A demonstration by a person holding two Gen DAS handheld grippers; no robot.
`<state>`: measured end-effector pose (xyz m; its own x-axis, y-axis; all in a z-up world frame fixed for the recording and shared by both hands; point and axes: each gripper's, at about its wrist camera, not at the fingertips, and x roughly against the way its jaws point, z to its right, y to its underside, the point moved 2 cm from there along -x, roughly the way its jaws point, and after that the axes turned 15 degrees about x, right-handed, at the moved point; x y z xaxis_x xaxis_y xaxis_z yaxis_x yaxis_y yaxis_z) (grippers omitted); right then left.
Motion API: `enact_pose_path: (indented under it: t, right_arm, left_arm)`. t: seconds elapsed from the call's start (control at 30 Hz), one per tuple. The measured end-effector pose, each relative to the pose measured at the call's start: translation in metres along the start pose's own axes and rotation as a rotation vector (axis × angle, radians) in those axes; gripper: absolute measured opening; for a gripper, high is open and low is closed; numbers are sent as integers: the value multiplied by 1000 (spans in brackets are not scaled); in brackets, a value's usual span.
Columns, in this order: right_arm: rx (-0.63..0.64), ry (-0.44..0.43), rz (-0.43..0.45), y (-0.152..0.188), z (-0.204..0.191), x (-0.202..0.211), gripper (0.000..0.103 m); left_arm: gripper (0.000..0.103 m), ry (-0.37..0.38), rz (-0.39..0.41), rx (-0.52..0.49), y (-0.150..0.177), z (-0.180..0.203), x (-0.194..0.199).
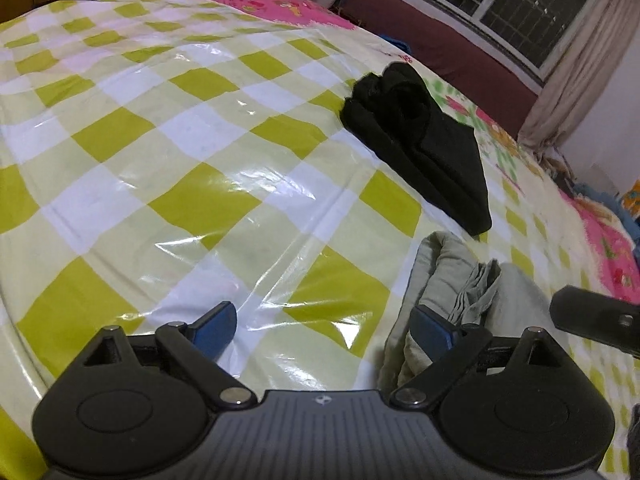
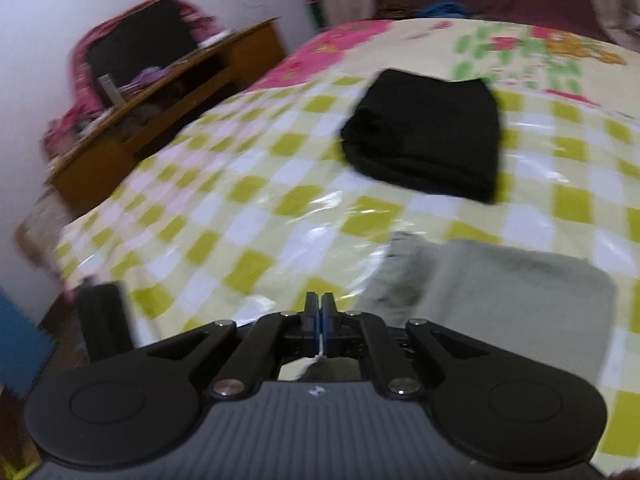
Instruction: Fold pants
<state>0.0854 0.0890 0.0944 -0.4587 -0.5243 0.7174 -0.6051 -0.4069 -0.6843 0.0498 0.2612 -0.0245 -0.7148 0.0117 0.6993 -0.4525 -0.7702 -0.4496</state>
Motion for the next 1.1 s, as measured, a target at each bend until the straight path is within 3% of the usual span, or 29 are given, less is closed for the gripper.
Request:
enact_pose_path:
  t: [0.1, 0.17, 0.23, 0.47, 0.57, 0.63, 0.67, 0.87, 1.03, 1.07, 1.1]
  right_arm:
    - [-72, 94, -38, -4, 29, -11, 11]
    - [-136, 94, -70, -5, 42, -23, 23]
    - [-131, 83, -116, -6, 45, -38, 37]
    - [-82, 88, -236, 0, 47, -74, 39]
    - [-24, 110, -253, 0, 51, -74, 36]
    - [-29, 81, -257, 3, 59, -71, 11]
    - [-41, 60, -255, 4, 62, -68, 8]
    - [-70, -41, -148, 4, 74, -26, 5]
    - [-151, -94, -70, 4, 92, 3, 5]
    - [-162, -97, -61, 4, 95, 5, 5]
    - [-173, -104, -54, 5, 98, 7, 5]
  left_arm:
    - [103, 45, 69, 43, -5, -7, 19]
    - [103, 91, 79, 19, -4, -4, 32]
    - [103, 100, 88, -57, 6, 5, 43]
    - [103, 130, 17, -374, 46, 53, 44]
    - [103, 120, -4, -460, 59, 64, 40]
    - [103, 125, -1, -489, 63, 67, 41]
    - [103, 129, 1, -498, 66, 68, 43]
    - [103, 154, 48, -602, 82, 85, 57]
    - [103, 89, -20, -729, 103, 102, 37]
    - [98, 79, -22, -744, 105, 106, 34]
    - [86, 78, -25, -754, 106, 109, 33]
